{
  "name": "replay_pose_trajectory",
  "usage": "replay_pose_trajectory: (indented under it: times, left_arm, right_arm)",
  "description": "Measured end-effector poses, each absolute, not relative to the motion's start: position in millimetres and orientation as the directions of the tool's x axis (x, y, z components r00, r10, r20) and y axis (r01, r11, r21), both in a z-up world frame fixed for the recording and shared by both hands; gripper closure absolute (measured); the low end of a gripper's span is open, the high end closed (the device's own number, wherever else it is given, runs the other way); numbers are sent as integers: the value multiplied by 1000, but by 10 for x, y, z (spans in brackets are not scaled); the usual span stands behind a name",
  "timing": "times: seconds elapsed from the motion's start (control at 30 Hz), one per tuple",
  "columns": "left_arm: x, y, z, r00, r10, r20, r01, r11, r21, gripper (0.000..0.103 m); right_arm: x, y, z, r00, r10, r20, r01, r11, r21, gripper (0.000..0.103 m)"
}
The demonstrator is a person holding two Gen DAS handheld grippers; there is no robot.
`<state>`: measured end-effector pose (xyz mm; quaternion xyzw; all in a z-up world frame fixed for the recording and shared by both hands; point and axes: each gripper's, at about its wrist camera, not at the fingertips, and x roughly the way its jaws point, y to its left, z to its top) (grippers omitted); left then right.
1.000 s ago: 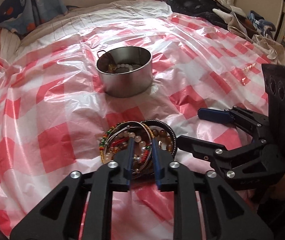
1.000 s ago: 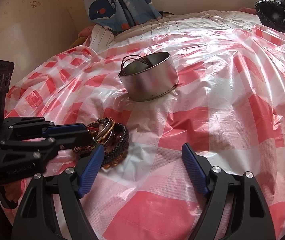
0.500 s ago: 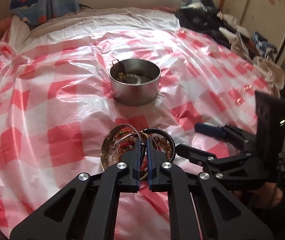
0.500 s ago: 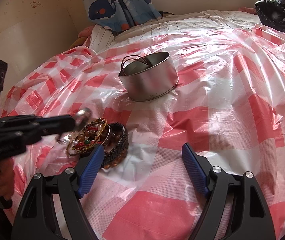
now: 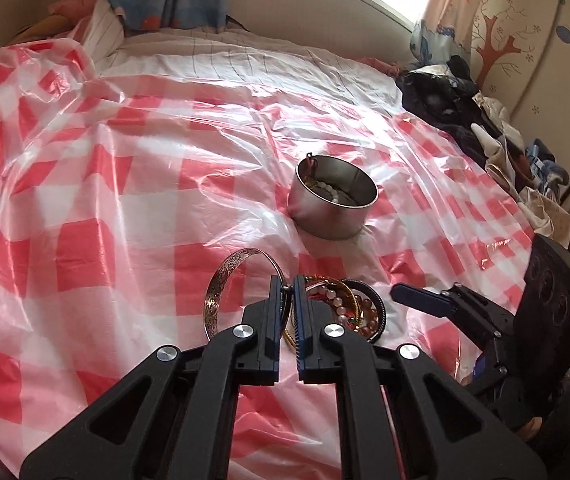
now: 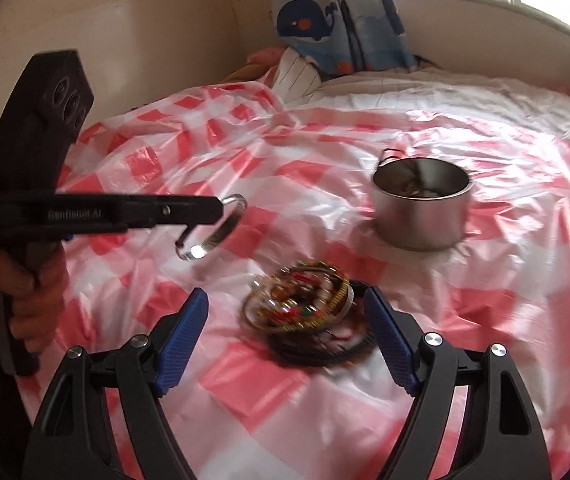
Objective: Organize jewelry
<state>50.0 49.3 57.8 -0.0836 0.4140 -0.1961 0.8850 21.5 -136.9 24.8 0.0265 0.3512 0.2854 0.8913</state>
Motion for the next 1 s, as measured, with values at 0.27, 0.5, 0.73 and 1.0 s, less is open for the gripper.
replay_pose_trajectory:
  times: [0.27, 0.5, 0.73, 1.0]
  left_arm:
    - [497, 492, 631, 592, -431, -681, 290, 902, -319, 98]
    - [496, 487, 635, 593, -431, -680, 289, 902, -320, 98]
    - [504, 480, 605, 587, -432, -685, 287, 902, -323, 98]
    - [510, 460, 570, 579, -432, -692, 286, 902, -324, 98]
  right_arm:
    - [732, -1345, 64, 497, 467, -731, -384, 874, 297, 70]
    - [637, -1413, 159, 560, 430, -708, -378, 893, 243, 100]
    - [312, -1693, 418, 614, 499, -612, -370, 867, 335, 102]
    - [559, -1559, 232, 530, 488, -694, -355, 871, 341, 47]
